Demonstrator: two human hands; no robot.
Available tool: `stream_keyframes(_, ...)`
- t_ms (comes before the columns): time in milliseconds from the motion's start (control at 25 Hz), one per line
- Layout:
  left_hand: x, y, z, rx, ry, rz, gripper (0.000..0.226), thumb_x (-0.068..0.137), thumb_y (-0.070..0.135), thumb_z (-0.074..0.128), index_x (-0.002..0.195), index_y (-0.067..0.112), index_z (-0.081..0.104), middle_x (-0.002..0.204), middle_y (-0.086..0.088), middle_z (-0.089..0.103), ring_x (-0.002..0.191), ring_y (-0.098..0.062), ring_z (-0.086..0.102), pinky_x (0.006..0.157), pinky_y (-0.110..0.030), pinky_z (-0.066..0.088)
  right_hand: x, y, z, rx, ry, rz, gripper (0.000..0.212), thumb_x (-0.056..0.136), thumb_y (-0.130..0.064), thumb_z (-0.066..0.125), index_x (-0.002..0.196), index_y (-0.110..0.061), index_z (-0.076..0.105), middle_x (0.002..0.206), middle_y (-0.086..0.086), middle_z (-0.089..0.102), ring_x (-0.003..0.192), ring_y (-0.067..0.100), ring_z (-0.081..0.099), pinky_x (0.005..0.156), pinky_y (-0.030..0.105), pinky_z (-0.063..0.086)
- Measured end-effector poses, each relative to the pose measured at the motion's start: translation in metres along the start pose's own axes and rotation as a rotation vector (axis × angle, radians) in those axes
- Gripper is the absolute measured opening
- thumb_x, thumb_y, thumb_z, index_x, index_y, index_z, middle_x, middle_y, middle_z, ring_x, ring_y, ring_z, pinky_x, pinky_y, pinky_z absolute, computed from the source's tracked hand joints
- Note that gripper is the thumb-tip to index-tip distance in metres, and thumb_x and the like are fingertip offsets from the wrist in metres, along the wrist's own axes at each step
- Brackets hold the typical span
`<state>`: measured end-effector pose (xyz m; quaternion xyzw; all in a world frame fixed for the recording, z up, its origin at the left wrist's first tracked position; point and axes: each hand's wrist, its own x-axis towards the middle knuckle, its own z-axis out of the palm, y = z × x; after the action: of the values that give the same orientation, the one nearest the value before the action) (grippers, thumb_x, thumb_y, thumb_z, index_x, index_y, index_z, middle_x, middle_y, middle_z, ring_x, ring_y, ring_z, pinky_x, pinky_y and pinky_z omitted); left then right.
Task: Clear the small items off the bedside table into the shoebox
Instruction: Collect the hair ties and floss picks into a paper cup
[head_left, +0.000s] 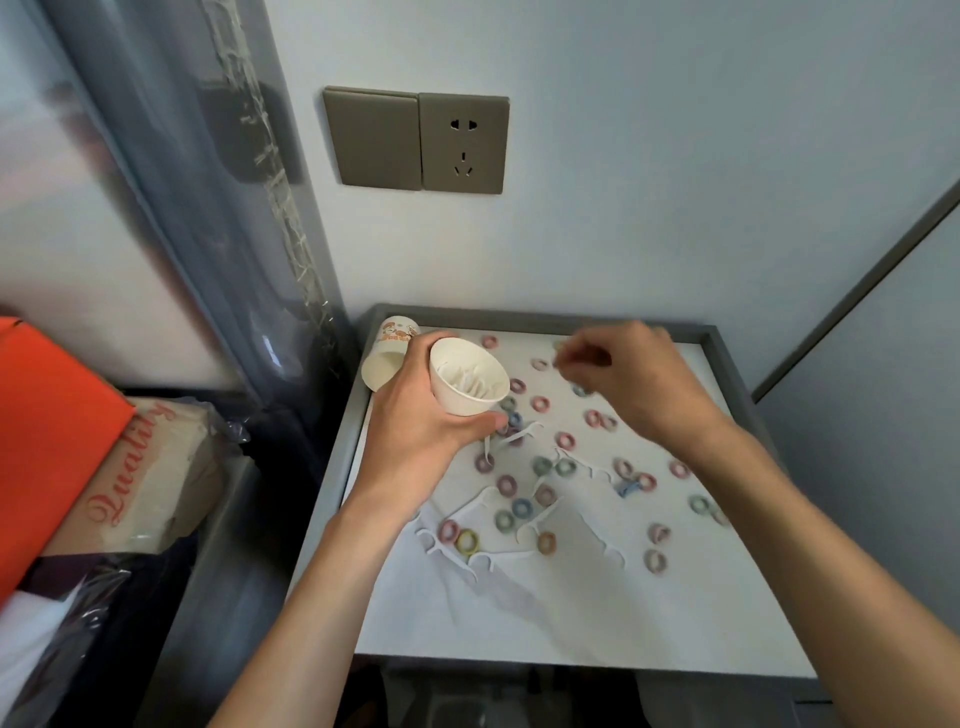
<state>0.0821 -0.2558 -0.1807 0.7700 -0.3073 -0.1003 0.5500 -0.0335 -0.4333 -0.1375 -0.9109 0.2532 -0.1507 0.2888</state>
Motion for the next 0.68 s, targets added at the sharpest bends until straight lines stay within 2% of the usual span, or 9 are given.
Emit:
stream_keyframes(80, 0.0, -0.001, 0.002, 0.003, -0.006, 0.006, 0.074, 0.053, 0.026, 0.094, 0.114, 0.038, 0.054, 0.103, 0.014, 0.064, 0.098, -0.007, 0.06, 0.074, -0.01, 0.045, -0.022, 0.033, 0.02, -0.22, -0.109, 0.198, 0.01, 0.085, -0.019, 0.071, 0.09, -0.027, 0.074, 0.088, -0.004, 0.072, 0.082, 0.015, 0.066, 0.078, 0.03, 0.056)
stream_keyframes(160, -0.001, -0.002, 0.003, 0.009, -0.002, 0.001, 0.075, 0.053, 0.027, 0.094, 0.115, 0.037, 0.054, 0.102, 0.015, 0.063, 0.095, -0.002, 0.059, 0.07, -0.004, 0.041, -0.034, 0.051, 0.041, -0.365, -0.196, 0.287, 0.019, 0.087, -0.021, 0.07, 0.105, -0.023, 0.072, 0.103, 0.002, 0.071, 0.094, 0.021, 0.066, 0.082, 0.035, 0.055)
stream_keyframes(240, -0.001, -0.003, 0.004, 0.021, 0.002, -0.004, 0.074, 0.052, 0.028, 0.094, 0.114, 0.036, 0.054, 0.1, 0.017, 0.063, 0.093, 0.003, 0.058, 0.069, -0.002, 0.04, -0.035, 0.056, 0.053, -0.463, -0.182, 0.293, 0.022, 0.087, -0.02, 0.068, 0.109, -0.02, 0.069, 0.106, 0.006, 0.069, 0.096, 0.026, 0.065, 0.077, 0.034, 0.053)
stream_keyframes(400, -0.002, -0.002, 0.006, 0.036, 0.003, -0.014, 0.073, 0.053, 0.029, 0.094, 0.114, 0.036, 0.054, 0.098, 0.018, 0.063, 0.091, 0.006, 0.057, 0.068, -0.004, 0.042, -0.034, 0.056, 0.066, -0.638, -0.173, 0.23, 0.013, 0.091, -0.017, 0.061, 0.102, -0.012, 0.064, 0.103, 0.008, 0.068, 0.092, 0.029, 0.066, 0.064, 0.03, 0.039)
stream_keyframes(560, -0.001, -0.001, 0.007, 0.046, -0.002, -0.025, 0.073, 0.055, 0.028, 0.094, 0.116, 0.034, 0.054, 0.099, 0.015, 0.064, 0.093, -0.001, 0.06, 0.075, -0.016, 0.05, -0.037, 0.051, 0.053, -0.593, -0.179, 0.199, 0.015, 0.096, -0.018, 0.054, 0.108, -0.011, 0.059, 0.103, 0.008, 0.067, 0.093, 0.029, 0.065, 0.067, 0.032, 0.044)
stream_keyframes(680, -0.001, 0.001, 0.007, 0.052, -0.001, -0.024, 0.072, 0.056, 0.026, 0.094, 0.117, 0.032, 0.055, 0.1, 0.015, 0.064, 0.094, -0.003, 0.06, 0.079, -0.023, 0.052, -0.055, 0.046, 0.035, -0.415, -0.24, 0.237, 0.009, 0.095, -0.027, 0.059, 0.098, -0.018, 0.061, 0.093, 0.004, 0.066, 0.083, 0.023, 0.063, 0.072, 0.036, 0.053)
